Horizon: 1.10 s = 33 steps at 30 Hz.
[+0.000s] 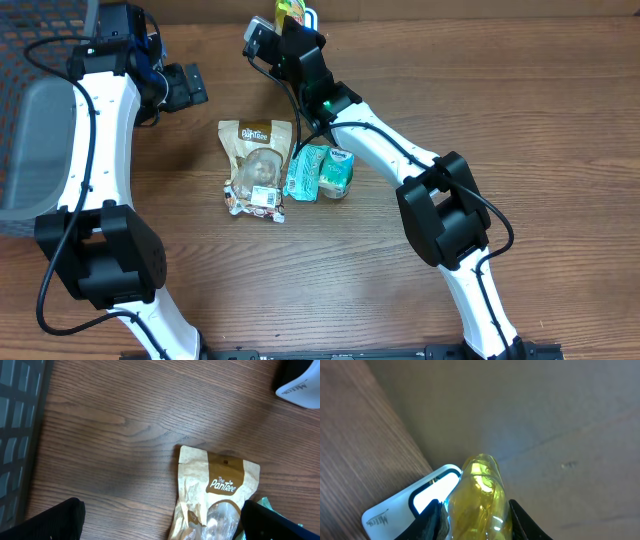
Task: Scan the item barcode
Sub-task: 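Hold the bottle in front of the scanner with the right gripper, then carry the bottle right and set it down on the table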
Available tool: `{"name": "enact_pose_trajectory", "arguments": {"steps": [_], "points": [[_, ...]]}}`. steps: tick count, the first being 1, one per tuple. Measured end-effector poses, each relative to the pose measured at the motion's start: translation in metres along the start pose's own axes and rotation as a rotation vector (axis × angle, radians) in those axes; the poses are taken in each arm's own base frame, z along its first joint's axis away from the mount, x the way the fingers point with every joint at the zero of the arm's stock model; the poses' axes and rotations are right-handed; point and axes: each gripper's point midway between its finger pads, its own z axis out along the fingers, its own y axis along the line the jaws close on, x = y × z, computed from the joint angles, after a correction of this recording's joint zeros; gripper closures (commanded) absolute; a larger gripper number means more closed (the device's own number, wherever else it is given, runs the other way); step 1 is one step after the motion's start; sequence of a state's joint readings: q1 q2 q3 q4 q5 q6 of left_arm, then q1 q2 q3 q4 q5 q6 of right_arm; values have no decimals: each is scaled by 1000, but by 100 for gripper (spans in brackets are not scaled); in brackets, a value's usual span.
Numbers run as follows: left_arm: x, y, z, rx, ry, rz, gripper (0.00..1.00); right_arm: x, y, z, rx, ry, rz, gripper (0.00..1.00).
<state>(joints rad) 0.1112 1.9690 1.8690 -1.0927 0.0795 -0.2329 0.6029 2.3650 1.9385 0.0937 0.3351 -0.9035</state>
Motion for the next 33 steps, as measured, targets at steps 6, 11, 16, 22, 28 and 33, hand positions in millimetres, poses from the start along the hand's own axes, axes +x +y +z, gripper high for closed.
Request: {"name": "enact_pose_trajectory", "arguments": {"steps": [6,11,16,22,28,33], "points": [[0,0,0,0,0,0,0,-6,6,0,-33,-38,-67,83],[0,0,0,0,0,0,0,-4,6,2,-36,-48,-85,83],[0,0,0,0,0,0,0,10,-10,11,4,-46,-74,85],[0,0,0,0,0,0,0,25,-24,16,10,-43,-65,85],[0,0,0,0,0,0,0,16,-16,15,-30,-92,-63,79],[0,0,0,0,0,0,0,11,-12,14,-45,-108,-17,84]]}}
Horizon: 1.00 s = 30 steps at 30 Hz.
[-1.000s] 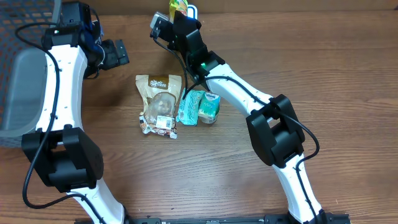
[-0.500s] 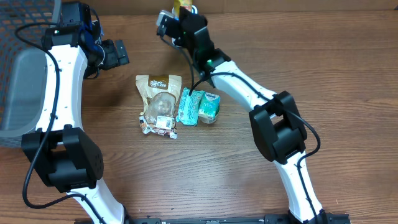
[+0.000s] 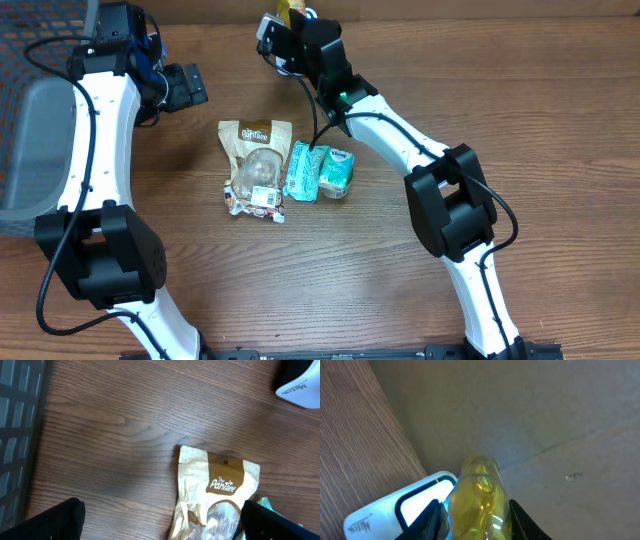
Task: Scan the item barcode
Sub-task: 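Carry the bottle right and set it down on the table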
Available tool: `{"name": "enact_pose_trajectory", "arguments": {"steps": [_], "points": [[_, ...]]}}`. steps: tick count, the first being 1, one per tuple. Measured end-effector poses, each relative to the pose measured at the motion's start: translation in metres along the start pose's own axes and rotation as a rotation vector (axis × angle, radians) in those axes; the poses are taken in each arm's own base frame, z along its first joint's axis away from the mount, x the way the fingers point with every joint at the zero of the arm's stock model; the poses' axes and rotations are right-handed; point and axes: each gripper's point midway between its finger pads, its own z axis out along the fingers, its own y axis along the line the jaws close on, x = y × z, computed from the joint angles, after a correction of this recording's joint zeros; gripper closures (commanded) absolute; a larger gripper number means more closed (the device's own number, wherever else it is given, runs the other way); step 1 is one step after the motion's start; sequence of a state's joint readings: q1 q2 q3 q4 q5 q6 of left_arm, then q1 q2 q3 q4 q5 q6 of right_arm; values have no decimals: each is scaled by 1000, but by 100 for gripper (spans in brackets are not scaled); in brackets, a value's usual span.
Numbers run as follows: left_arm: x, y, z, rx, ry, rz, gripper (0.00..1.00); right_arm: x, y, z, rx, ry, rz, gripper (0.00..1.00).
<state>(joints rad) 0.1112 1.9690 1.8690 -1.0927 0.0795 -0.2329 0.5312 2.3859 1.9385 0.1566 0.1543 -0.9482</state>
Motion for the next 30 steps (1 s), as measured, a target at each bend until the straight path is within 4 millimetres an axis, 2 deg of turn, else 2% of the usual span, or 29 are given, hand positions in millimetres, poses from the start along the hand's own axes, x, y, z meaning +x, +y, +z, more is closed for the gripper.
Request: {"name": "enact_pose_trajectory", "arguments": {"steps": [6,11,12,14,18,21,24,26,30], "points": [[0,0,0,0,0,0,0,3,-15,-2,68,31,117,83],[0,0,0,0,0,0,0,2,-36,-22,67,99,267,75],[0,0,0,0,0,0,0,0,-43,-30,62,115,305,75],[0,0,0,0,0,0,0,-8,-70,-52,75,129,386,75],[0,0,0,2,1,0,0,6,-123,-111,77,240,556,76],[0,-1,0,3,1,0,0,44,-155,-160,107,381,690,75],[0,-1,0,4,1,0,0,99,-167,-202,141,579,826,73],[0,-1,0,4,2,0,0,144,-157,-230,147,755,918,73],[0,-1,0,4,1,0,0,213,-132,-278,174,1061,1076,71]]}}
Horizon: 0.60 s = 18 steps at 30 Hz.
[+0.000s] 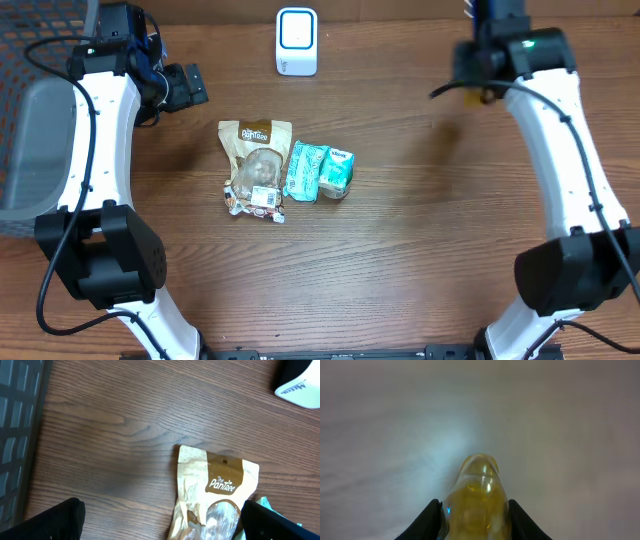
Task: Scan the item barcode
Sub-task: 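Carry the bottle right and set it down on the table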
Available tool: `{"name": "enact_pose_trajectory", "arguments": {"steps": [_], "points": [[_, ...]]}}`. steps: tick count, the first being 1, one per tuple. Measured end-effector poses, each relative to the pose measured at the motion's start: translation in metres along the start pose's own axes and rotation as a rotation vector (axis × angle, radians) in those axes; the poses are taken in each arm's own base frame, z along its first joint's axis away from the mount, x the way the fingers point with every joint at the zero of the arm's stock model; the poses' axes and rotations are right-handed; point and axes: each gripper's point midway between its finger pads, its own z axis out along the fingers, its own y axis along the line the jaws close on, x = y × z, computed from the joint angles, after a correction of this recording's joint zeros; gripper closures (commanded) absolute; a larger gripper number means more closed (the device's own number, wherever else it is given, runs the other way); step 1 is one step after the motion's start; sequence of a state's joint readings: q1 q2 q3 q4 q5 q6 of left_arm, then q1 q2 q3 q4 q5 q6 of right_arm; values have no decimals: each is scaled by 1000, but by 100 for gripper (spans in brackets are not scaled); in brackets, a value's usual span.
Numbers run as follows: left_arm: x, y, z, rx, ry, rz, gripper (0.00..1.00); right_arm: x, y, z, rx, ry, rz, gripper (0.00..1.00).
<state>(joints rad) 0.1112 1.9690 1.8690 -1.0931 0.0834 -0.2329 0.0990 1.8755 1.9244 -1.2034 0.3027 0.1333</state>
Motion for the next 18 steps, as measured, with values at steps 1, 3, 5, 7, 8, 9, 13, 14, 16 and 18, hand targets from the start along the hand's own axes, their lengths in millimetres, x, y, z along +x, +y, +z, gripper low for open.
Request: {"name": "enact_pose_trajectory", "arguments": {"steps": [1,3,5,7,8,9,13,14,16,18], "points": [[0,0,0,0,0,0,0,12,-14,6,24,56,42,71],[0,0,0,0,0,0,1,29,-36,13,55,133,119,69],[0,0,0,0,0,0,0,39,-53,19,70,176,183,69],[0,0,0,0,0,0,0,46,-68,27,73,208,245,68],[0,0,0,0,0,0,1,51,-74,31,73,227,268,68],[0,0,0,0,0,0,1,57,-80,35,72,246,296,67],[0,0,0,0,0,0,0,71,-92,48,73,287,349,60],[0,0,0,0,0,0,0,74,-93,51,70,297,358,57],[0,0,0,0,0,0,0,80,-95,57,72,308,368,52],[0,0,0,0,0,0,0,84,-95,62,72,314,376,51]]}}
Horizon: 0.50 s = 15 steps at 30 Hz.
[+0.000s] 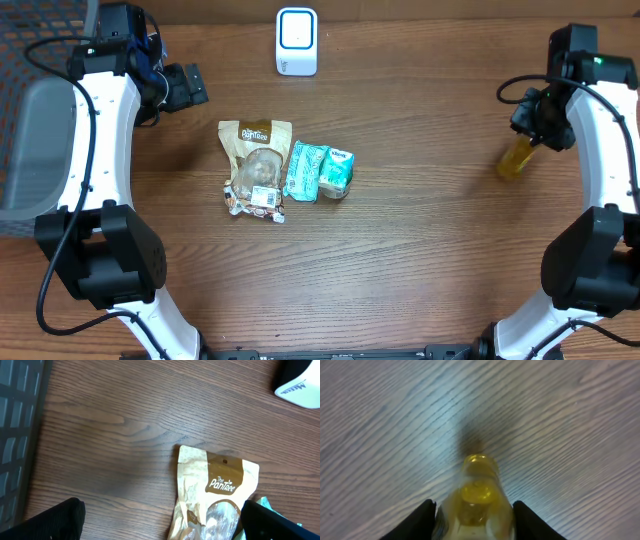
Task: Scan the item barcode
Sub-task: 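Carry the bottle right and set it down on the table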
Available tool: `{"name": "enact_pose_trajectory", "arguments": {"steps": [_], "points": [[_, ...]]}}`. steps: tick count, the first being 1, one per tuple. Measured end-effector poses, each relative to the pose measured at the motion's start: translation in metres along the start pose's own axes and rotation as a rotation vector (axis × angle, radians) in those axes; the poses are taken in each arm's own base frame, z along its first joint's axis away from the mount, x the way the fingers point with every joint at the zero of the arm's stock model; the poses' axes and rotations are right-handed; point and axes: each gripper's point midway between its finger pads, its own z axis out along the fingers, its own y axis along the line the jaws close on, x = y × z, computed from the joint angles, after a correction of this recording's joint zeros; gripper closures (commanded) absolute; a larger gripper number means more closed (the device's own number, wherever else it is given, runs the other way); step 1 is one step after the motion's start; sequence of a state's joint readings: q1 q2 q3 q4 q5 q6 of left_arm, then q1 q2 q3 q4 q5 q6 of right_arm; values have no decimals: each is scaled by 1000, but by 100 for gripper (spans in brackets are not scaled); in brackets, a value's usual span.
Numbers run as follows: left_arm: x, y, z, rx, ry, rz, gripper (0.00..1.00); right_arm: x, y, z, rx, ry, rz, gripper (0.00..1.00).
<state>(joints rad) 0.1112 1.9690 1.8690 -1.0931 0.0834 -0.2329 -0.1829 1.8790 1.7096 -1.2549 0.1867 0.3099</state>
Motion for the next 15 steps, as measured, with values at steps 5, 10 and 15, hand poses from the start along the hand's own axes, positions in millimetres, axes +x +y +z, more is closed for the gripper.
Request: {"name": "enact_pose_trajectory", "arguments": {"steps": [5,10,15], "points": [[0,0,0,0,0,0,0,-2,3,5,-10,-13,7,45],[0,0,0,0,0,0,0,-2,3,6,-12,-12,7,31],[0,0,0,0,0,0,0,-2,3,6,-12,-11,7,30]]}}
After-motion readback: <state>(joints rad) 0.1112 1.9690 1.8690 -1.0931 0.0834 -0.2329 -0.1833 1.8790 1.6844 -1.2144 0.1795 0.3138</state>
